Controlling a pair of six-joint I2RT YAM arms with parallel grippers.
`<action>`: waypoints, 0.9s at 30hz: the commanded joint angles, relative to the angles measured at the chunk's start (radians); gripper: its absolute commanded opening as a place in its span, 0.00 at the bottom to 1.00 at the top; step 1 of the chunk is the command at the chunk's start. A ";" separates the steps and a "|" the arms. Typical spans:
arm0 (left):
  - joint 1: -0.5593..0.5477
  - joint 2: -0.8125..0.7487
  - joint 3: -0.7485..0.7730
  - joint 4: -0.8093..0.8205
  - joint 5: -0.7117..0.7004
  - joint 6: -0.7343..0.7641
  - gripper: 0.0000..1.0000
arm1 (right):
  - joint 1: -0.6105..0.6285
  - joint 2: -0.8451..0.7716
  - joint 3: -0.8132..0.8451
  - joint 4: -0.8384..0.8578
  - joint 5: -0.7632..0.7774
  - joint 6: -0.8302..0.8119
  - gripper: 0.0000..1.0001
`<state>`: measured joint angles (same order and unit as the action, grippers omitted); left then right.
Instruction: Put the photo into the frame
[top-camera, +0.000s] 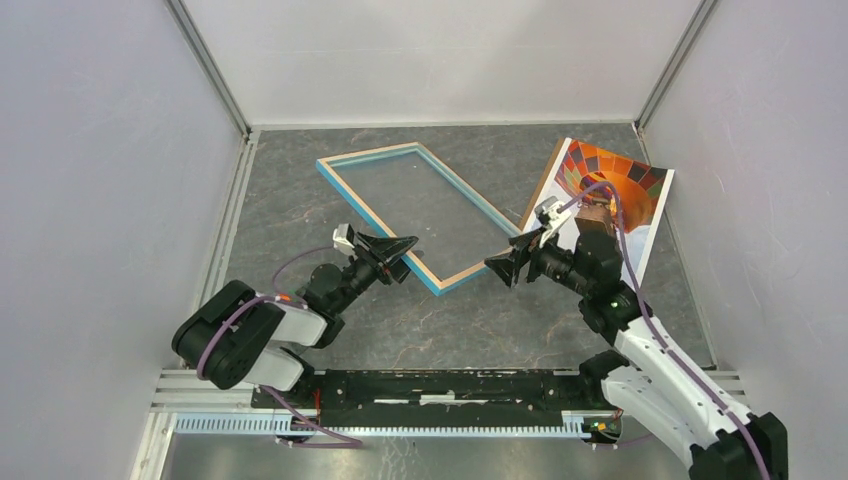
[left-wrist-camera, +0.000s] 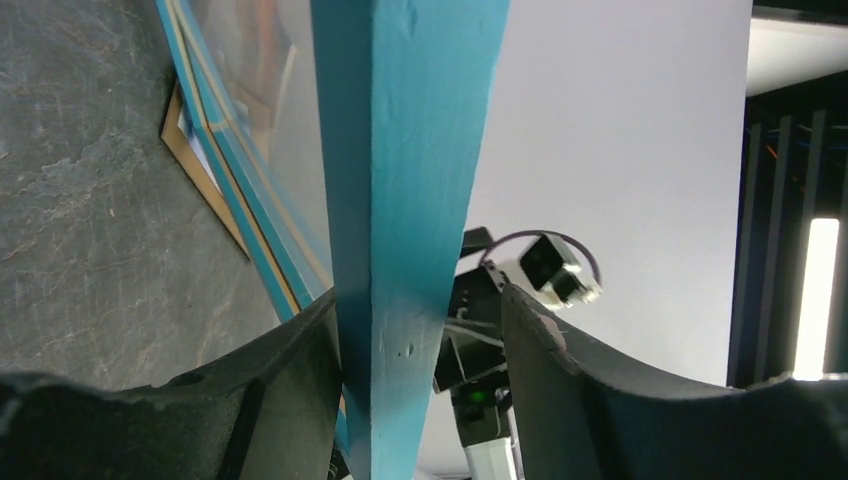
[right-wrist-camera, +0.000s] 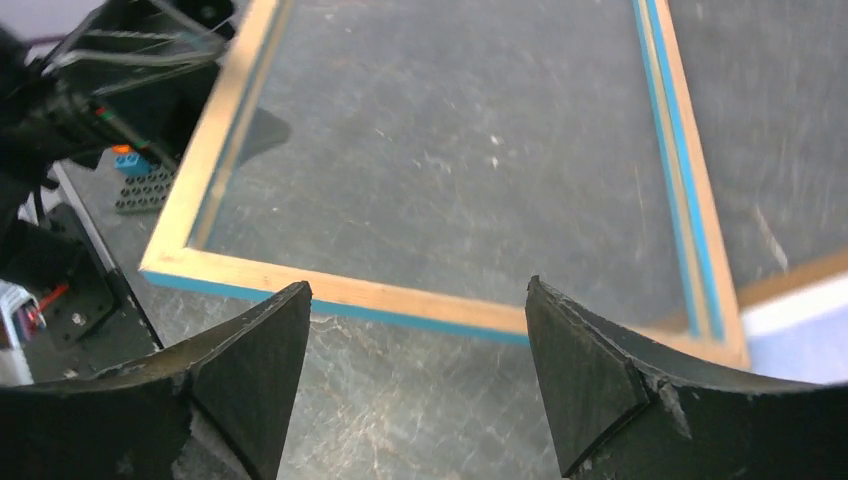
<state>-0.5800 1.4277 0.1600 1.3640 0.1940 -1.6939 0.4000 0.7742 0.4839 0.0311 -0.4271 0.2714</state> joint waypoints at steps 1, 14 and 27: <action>0.001 -0.065 0.053 0.127 0.037 0.102 0.63 | 0.114 -0.019 0.034 0.108 0.089 -0.262 0.83; 0.001 -0.085 0.106 0.097 0.074 0.129 0.64 | 0.293 0.082 0.126 0.171 0.060 -0.550 0.59; 0.001 -0.110 0.107 0.051 0.071 0.138 0.63 | 0.404 0.076 0.155 0.179 0.028 -0.595 0.47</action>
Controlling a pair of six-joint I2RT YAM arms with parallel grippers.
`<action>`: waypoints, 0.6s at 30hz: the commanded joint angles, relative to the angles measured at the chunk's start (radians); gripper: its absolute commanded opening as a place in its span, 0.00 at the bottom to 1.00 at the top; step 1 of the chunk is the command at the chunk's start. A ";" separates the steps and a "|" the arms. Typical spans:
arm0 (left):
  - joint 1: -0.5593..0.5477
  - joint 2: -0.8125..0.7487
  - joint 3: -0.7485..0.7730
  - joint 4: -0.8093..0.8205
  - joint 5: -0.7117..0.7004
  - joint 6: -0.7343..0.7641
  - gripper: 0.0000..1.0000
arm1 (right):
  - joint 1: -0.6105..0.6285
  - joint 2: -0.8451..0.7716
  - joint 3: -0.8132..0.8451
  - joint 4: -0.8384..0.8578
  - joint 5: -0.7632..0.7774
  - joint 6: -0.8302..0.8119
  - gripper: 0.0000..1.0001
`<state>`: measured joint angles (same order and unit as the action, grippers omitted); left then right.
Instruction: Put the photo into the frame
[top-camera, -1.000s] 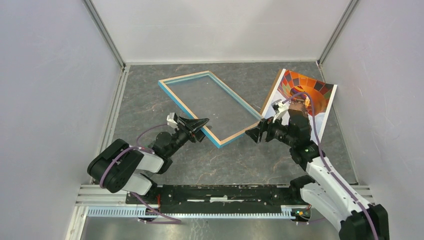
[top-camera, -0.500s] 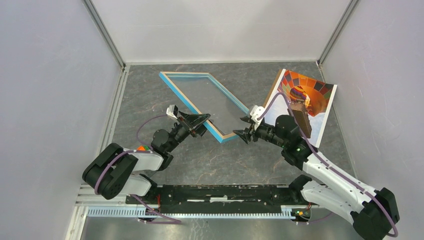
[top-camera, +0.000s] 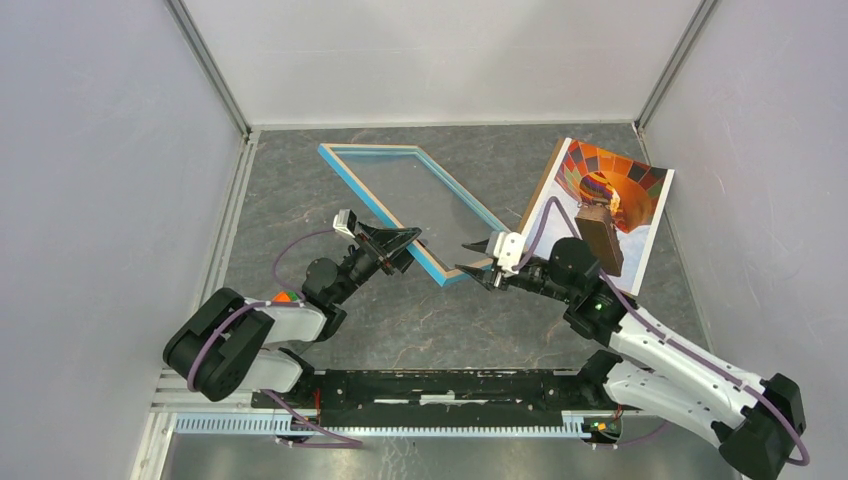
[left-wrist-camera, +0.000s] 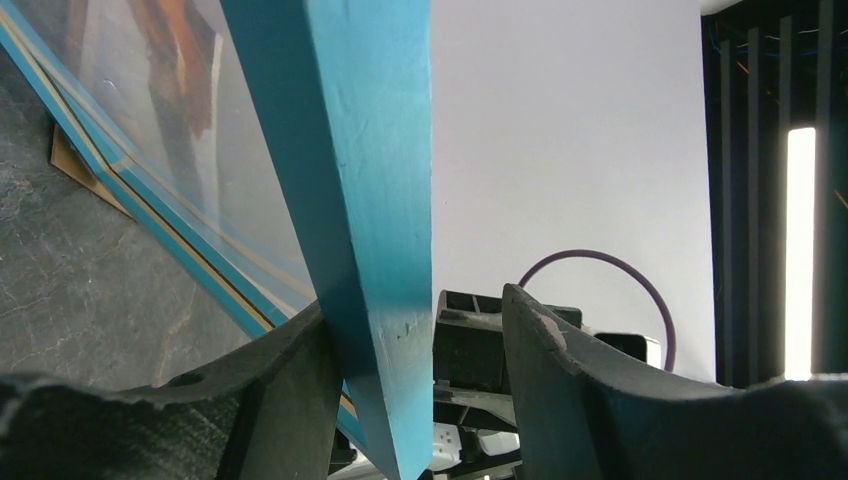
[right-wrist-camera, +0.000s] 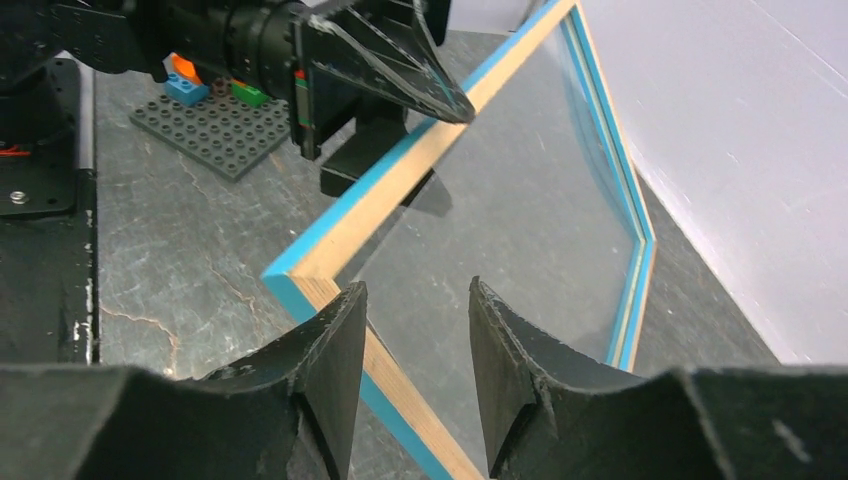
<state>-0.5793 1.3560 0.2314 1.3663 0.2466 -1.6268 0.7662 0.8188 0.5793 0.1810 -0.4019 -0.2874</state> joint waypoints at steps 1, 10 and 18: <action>0.002 -0.037 0.037 0.047 0.020 0.070 0.63 | 0.050 0.037 0.063 0.030 0.005 -0.039 0.46; 0.001 -0.034 0.039 0.045 0.022 0.067 0.63 | 0.127 0.060 0.057 0.034 0.097 -0.061 0.44; 0.001 -0.030 0.039 0.043 0.023 0.061 0.62 | 0.224 0.113 0.067 -0.017 0.274 -0.149 0.40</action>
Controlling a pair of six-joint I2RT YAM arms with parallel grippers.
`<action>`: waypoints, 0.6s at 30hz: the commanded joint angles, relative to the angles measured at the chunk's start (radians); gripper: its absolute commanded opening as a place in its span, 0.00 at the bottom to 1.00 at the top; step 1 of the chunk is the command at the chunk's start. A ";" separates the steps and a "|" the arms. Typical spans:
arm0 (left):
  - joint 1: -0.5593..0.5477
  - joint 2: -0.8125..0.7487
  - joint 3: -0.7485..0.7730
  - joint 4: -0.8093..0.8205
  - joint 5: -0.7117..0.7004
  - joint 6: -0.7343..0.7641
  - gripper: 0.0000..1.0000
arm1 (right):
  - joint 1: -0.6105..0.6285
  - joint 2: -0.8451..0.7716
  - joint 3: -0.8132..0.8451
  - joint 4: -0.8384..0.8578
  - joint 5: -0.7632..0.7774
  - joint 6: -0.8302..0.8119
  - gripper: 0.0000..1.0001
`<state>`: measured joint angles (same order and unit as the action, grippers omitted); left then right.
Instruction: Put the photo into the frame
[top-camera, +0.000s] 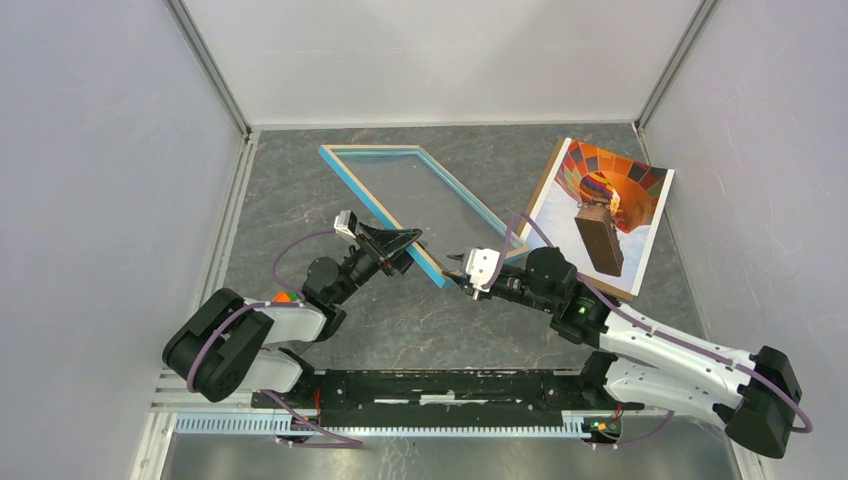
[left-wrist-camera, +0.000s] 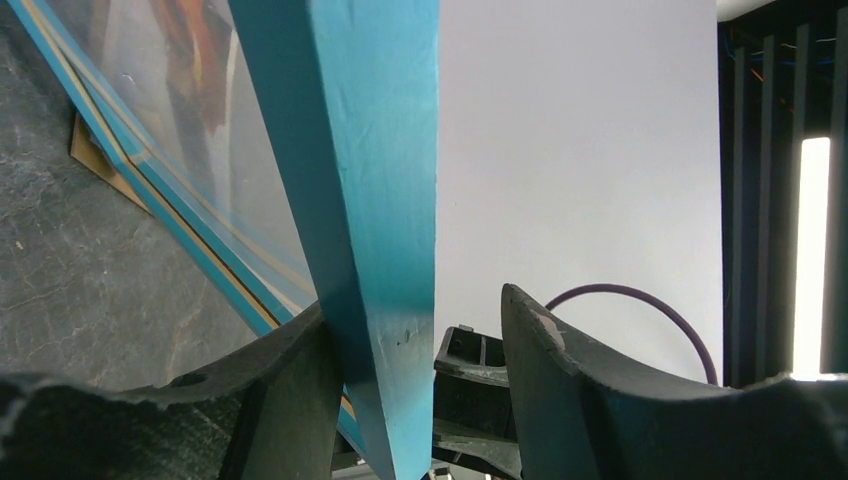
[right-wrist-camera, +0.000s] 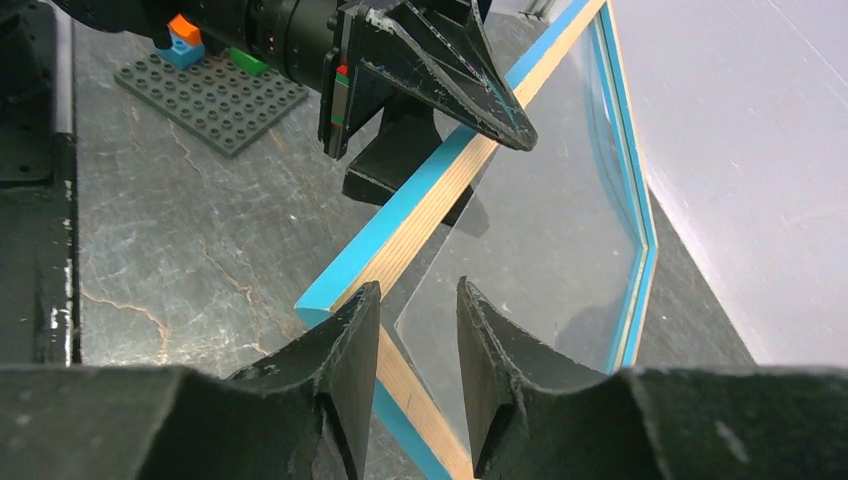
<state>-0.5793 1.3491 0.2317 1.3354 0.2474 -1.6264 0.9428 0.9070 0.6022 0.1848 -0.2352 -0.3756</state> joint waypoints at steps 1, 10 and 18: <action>0.001 -0.024 0.038 0.074 0.023 0.059 0.62 | 0.068 0.032 0.044 -0.020 0.143 -0.073 0.40; 0.001 -0.039 0.032 0.054 0.023 0.052 0.62 | 0.162 0.081 -0.006 0.018 0.463 -0.159 0.41; 0.002 -0.061 0.034 0.017 0.026 0.059 0.61 | 0.162 0.036 -0.093 0.093 0.471 -0.176 0.42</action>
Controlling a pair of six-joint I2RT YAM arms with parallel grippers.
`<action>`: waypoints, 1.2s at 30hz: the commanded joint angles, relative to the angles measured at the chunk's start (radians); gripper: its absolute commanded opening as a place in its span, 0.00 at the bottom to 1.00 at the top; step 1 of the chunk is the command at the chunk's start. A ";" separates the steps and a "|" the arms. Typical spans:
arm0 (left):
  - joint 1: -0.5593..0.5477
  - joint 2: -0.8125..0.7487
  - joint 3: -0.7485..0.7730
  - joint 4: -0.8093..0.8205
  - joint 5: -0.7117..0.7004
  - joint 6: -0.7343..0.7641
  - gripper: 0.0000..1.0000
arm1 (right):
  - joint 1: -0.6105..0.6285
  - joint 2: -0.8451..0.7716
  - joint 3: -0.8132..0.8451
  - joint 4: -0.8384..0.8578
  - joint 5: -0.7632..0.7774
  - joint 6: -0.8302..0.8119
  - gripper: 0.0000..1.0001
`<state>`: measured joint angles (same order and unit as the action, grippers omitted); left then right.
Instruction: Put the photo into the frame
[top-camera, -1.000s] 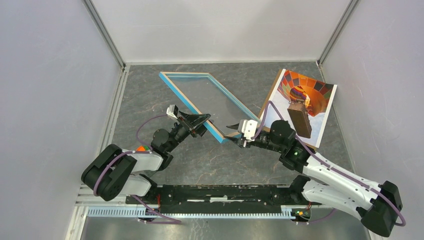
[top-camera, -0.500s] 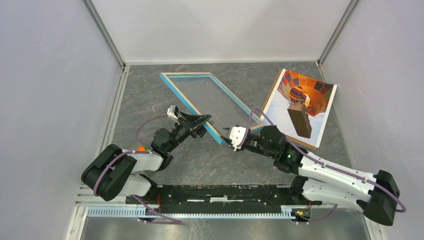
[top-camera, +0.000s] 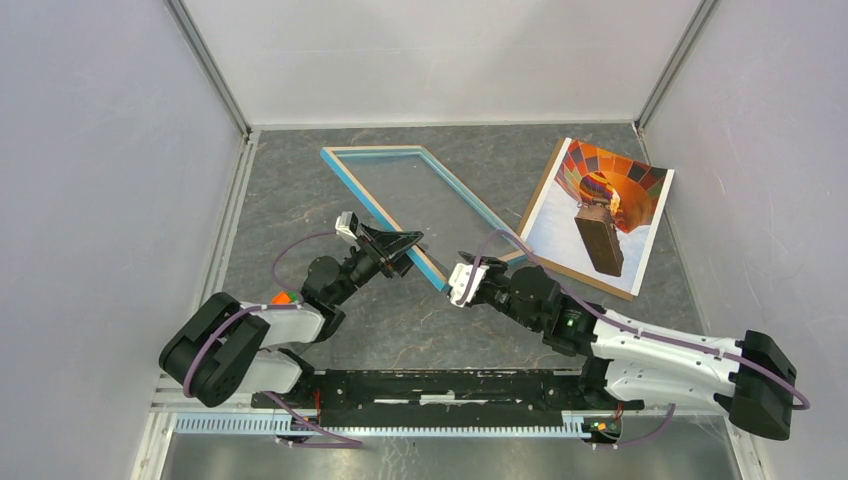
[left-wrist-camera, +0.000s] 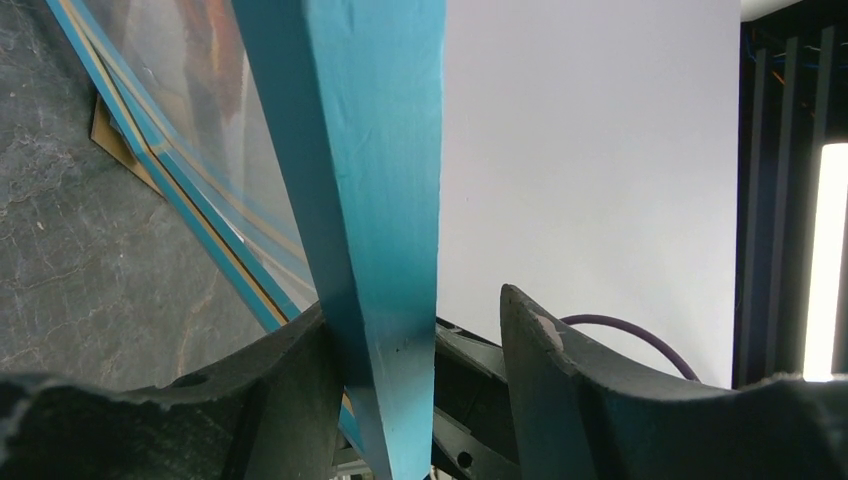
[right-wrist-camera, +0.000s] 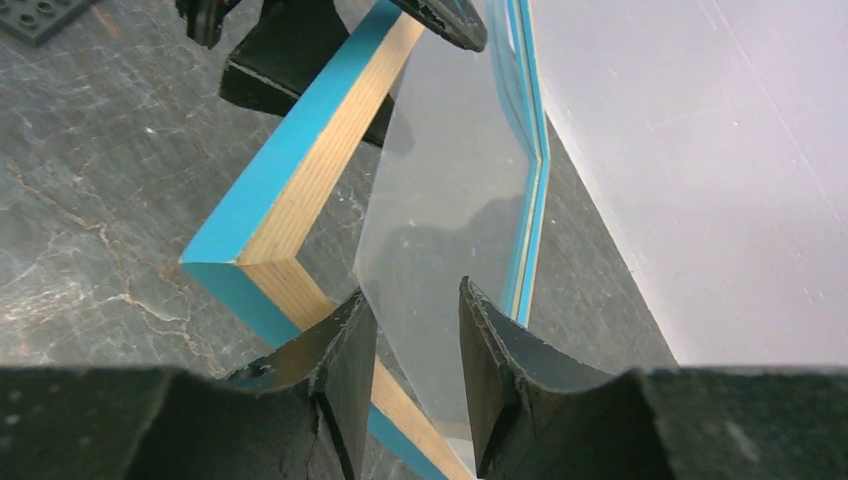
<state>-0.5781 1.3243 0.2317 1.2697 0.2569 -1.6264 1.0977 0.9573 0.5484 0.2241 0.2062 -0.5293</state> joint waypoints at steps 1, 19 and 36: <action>0.001 -0.038 0.032 0.083 0.015 0.059 0.61 | 0.008 -0.001 -0.051 0.086 0.024 -0.030 0.42; 0.021 -0.170 -0.020 -0.231 -0.031 0.069 0.81 | 0.012 0.179 0.068 -0.049 -0.138 -0.222 0.05; 0.117 -0.339 -0.059 -0.654 -0.027 0.080 1.00 | 0.145 0.280 0.360 -0.473 0.102 -0.347 0.00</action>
<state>-0.4911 1.0248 0.1841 0.6708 0.2379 -1.5757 1.2057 1.2324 0.8459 -0.1364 0.2508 -0.8192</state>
